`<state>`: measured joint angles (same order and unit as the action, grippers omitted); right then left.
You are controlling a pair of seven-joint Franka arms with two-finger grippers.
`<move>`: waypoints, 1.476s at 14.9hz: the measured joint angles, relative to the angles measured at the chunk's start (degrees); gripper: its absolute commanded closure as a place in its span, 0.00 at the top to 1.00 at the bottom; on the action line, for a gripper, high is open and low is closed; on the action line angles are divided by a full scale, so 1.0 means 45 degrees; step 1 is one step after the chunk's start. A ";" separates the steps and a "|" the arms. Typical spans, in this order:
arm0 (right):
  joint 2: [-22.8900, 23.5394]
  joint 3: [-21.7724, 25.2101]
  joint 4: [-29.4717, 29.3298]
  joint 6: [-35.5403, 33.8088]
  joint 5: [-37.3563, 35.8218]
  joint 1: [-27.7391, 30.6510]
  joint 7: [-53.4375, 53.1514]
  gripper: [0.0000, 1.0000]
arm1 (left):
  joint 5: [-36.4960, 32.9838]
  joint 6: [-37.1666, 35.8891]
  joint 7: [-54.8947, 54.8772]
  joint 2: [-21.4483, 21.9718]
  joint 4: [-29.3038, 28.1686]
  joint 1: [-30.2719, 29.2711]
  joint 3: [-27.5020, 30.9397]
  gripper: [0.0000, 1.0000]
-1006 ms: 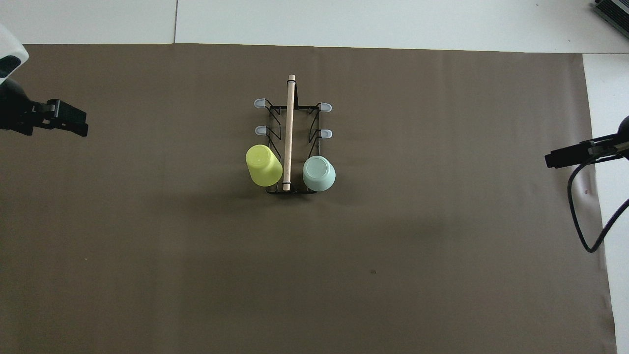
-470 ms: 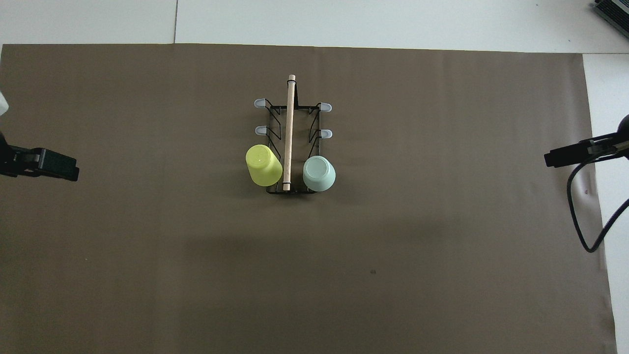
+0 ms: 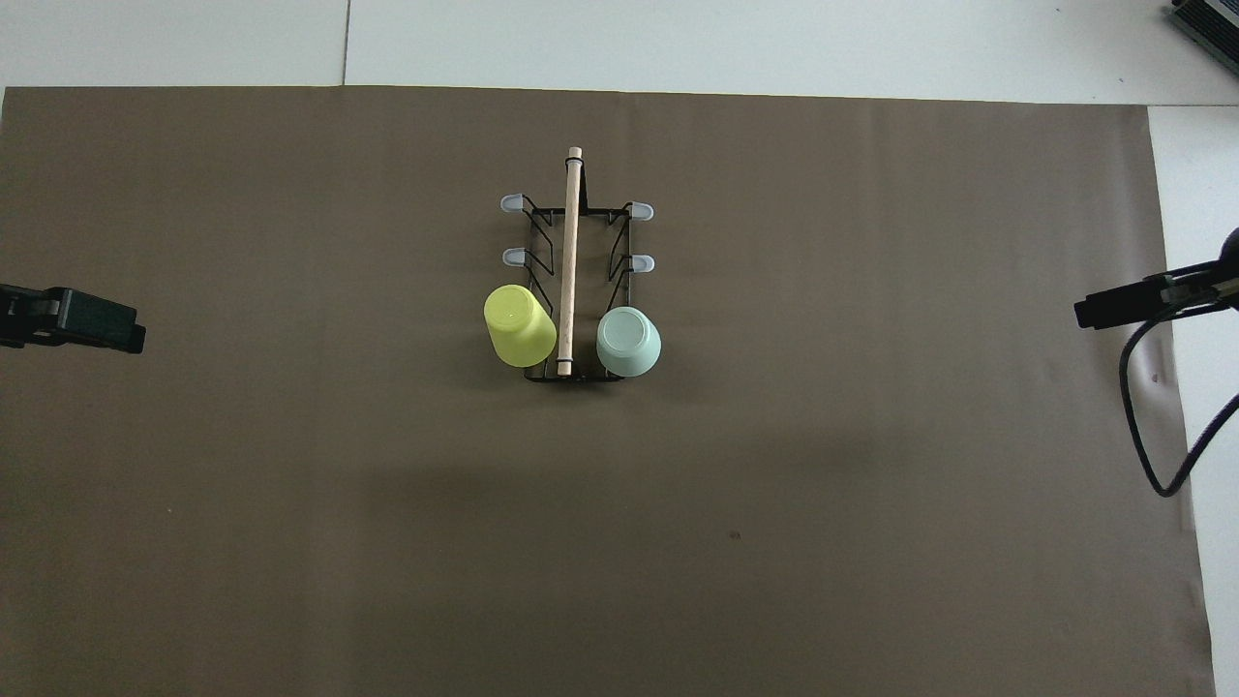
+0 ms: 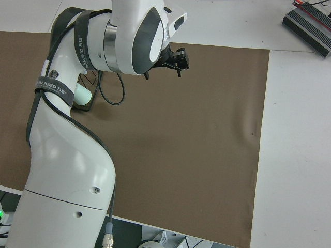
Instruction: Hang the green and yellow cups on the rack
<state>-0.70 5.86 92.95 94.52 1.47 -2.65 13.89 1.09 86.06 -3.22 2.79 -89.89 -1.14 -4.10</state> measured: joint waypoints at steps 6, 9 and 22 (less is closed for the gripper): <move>0.0000 -0.0005 -0.0005 0.0000 0.0000 -0.0003 0.0000 1.00 | 0.0017 -0.0297 0.0000 0.0402 -0.0651 0.0015 -0.0032 1.00; 0.0000 -0.0012 -0.0006 0.0000 0.0000 -0.0006 0.0000 1.00 | 0.0023 -0.0302 0.0000 0.0449 -0.0708 0.0019 -0.0056 1.00; 0.0000 -0.0011 -0.0018 0.0000 0.0000 -0.0006 0.0000 1.00 | 0.0024 0.0168 -0.0032 0.0539 -0.0708 0.0023 -0.0087 1.00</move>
<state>-0.70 5.81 92.87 94.52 1.47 -2.68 13.89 1.20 86.82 -3.37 5.22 -93.08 -1.04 -4.50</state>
